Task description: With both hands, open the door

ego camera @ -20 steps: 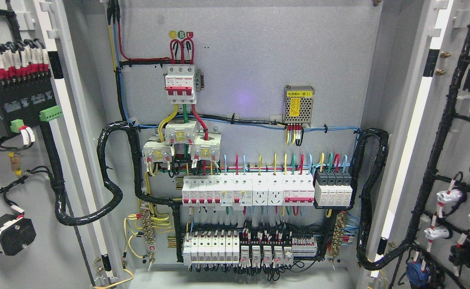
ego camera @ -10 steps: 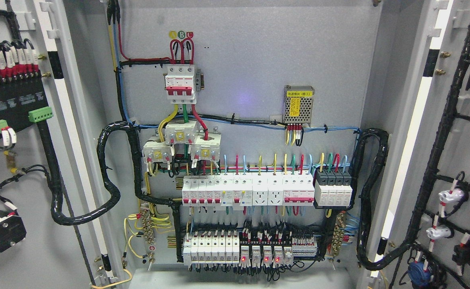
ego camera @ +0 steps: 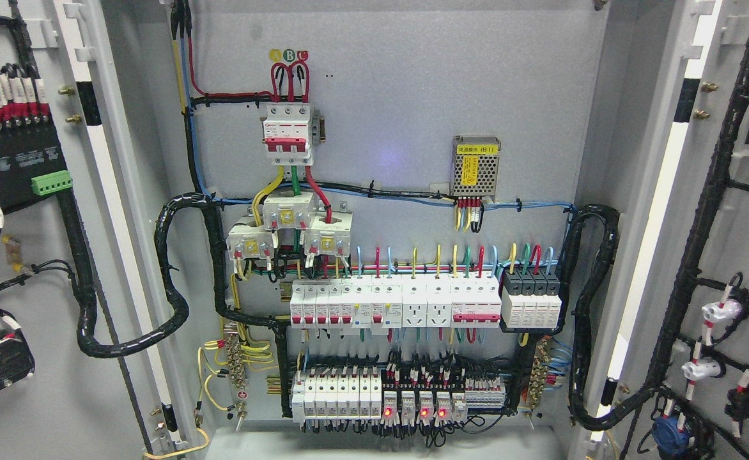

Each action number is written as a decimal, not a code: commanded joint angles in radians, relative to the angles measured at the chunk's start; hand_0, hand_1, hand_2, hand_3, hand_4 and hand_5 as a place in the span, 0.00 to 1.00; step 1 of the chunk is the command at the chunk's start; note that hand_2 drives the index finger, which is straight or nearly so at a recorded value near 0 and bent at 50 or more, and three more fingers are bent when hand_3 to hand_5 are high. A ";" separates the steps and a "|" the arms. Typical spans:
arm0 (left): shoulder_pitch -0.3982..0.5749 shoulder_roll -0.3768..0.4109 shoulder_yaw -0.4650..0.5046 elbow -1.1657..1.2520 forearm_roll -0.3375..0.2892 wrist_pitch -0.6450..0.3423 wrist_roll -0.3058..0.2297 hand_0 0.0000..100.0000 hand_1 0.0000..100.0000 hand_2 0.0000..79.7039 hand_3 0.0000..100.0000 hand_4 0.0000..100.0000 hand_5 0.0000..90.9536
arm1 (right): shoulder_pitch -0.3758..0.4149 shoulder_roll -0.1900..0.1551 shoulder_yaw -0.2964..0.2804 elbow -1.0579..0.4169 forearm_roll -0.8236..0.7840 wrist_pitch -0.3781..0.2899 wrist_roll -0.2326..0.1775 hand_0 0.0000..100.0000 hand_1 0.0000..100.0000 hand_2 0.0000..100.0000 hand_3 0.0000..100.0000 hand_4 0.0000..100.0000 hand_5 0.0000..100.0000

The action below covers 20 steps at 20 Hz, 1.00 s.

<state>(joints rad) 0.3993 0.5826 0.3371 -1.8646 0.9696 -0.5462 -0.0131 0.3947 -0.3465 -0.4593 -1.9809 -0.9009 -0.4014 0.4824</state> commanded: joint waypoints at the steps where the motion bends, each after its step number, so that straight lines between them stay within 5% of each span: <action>1: 0.003 0.045 0.023 0.030 0.014 -0.003 0.001 0.00 0.00 0.00 0.00 0.00 0.00 | 0.003 0.003 -0.025 0.042 -0.007 0.001 0.001 0.00 0.00 0.00 0.00 0.00 0.00; 20: 0.071 0.049 -0.027 -0.083 0.006 -0.006 -0.008 0.00 0.00 0.00 0.00 0.00 0.00 | 0.016 -0.003 -0.065 0.071 -0.076 0.001 -0.001 0.00 0.00 0.00 0.00 0.00 0.00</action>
<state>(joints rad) 0.4376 0.6243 0.3334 -1.8845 0.9796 -0.5519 -0.0198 0.4068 -0.3487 -0.5055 -1.9242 -0.9727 -0.4005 0.4797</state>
